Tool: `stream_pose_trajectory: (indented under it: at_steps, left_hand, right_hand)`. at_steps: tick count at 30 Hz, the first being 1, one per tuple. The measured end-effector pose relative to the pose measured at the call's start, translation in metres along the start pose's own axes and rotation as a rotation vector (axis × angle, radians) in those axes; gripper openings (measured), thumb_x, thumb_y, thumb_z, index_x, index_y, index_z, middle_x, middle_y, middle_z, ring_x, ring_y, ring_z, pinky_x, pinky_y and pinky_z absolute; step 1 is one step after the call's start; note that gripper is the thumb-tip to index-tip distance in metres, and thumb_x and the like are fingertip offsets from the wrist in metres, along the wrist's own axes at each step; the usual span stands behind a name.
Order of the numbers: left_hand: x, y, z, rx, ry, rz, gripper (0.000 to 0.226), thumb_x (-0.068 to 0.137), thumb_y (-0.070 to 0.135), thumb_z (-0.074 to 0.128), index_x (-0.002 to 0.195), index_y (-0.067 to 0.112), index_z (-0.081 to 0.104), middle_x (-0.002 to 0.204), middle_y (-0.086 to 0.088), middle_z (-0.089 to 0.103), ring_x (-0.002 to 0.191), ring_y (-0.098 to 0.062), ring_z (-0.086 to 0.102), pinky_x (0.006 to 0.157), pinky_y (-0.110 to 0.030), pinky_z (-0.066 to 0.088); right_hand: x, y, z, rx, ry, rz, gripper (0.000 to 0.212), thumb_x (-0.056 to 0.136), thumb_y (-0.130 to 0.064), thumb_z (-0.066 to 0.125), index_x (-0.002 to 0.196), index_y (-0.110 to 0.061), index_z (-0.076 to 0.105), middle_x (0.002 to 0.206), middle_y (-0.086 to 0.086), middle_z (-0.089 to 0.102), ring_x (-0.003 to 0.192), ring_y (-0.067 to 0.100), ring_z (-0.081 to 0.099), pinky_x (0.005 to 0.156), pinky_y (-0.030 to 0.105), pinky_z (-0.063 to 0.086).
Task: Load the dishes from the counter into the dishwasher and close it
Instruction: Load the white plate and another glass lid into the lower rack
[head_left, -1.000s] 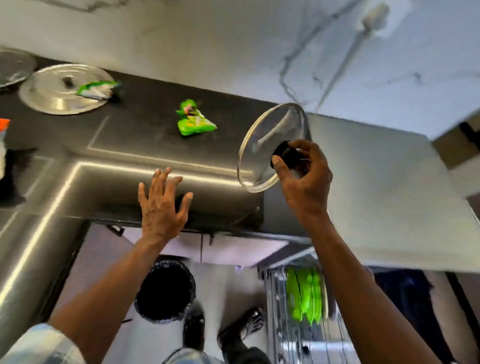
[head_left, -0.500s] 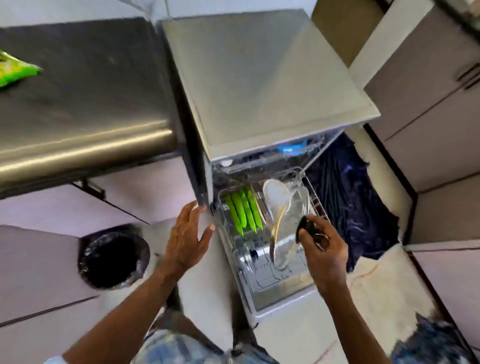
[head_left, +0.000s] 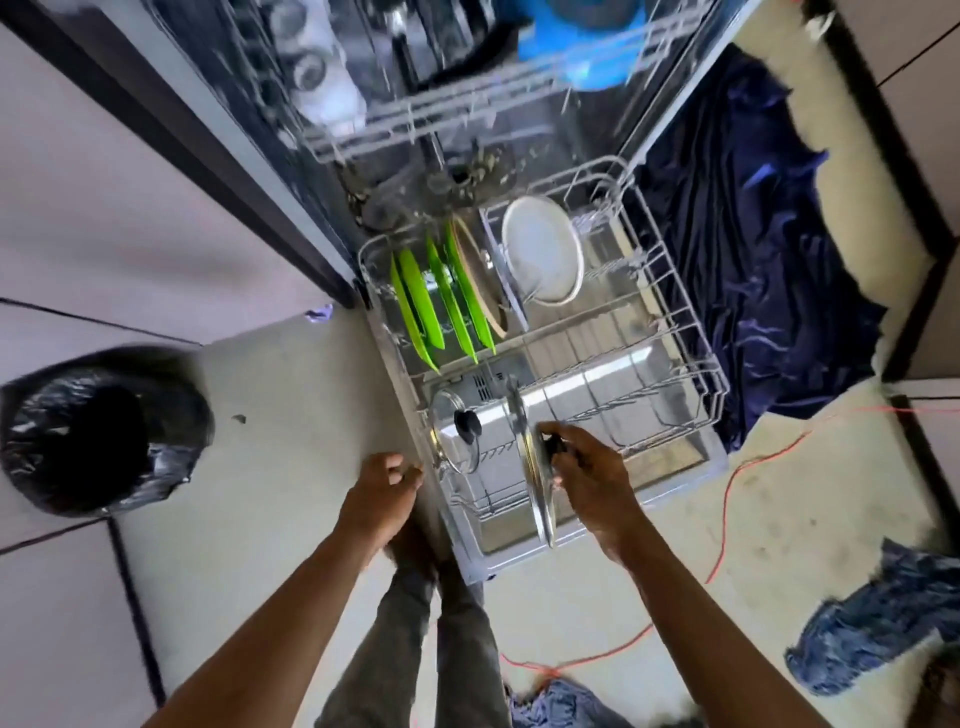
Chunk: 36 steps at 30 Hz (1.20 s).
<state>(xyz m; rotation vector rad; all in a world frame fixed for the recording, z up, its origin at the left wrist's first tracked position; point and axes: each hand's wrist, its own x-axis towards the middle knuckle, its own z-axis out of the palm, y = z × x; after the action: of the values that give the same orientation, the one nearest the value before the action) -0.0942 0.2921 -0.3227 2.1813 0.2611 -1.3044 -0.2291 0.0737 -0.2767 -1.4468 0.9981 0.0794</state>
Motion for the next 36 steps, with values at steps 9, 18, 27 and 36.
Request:
stream_pose_trajectory:
  at_steps: [9, 18, 27, 36]
  left_hand:
    - [0.099, -0.007, 0.066, -0.186, 0.141, -0.028, 0.039, 0.107, 0.041, 0.051, 0.139, 0.018, 0.052, 0.087, 0.010, 0.061, 0.075, -0.014, 0.063, 0.084, -0.043, 0.060]
    - [0.113, -0.019, 0.067, -0.276, 0.096, -0.087, 0.027, 0.107, 0.015, 0.054, 0.132, 0.016, 0.062, 0.092, 0.008, 0.065, 0.098, -0.023, 0.068, 0.100, -0.046, 0.057]
    - [0.127, -0.021, 0.066, -0.160, 0.044, -0.150, 0.033, 0.103, 0.028, 0.056, 0.136, 0.024, 0.060, 0.124, -0.006, 0.070, 0.112, -0.028, 0.068, 0.105, -0.050, 0.054]
    - [0.054, 0.013, -0.009, 0.329, 0.195, 0.489, 0.070, 0.102, 0.057, 0.039, 0.159, 0.016, 0.033, 0.161, -0.012, 0.039, 0.145, -0.033, 0.045, 0.113, -0.047, 0.043]
  right_hand:
    - [0.106, 0.092, 0.033, -0.153, -0.010, 0.041, 0.039, 0.091, 0.004, 0.057, 0.119, -0.017, 0.074, 0.097, 0.009, 0.073, 0.076, 0.013, 0.062, 0.078, 0.030, 0.053]
    - [0.160, 0.094, 0.034, -0.324, -0.086, -0.004, 0.034, 0.100, -0.013, 0.056, 0.128, -0.027, 0.070, 0.116, 0.002, 0.074, 0.096, 0.016, 0.069, 0.088, 0.035, 0.057]
    - [0.166, 0.075, 0.033, -0.660, -0.218, -0.010, 0.057, 0.098, -0.003, 0.052, 0.146, -0.035, 0.054, 0.137, 0.003, 0.065, 0.120, 0.021, 0.064, 0.096, 0.030, 0.054]
    - [0.075, 0.029, 0.035, -0.565, -0.033, -0.214, 0.058, 0.100, -0.013, 0.056, 0.155, -0.022, 0.038, 0.148, 0.007, 0.046, 0.134, 0.026, 0.048, 0.108, 0.051, 0.047]
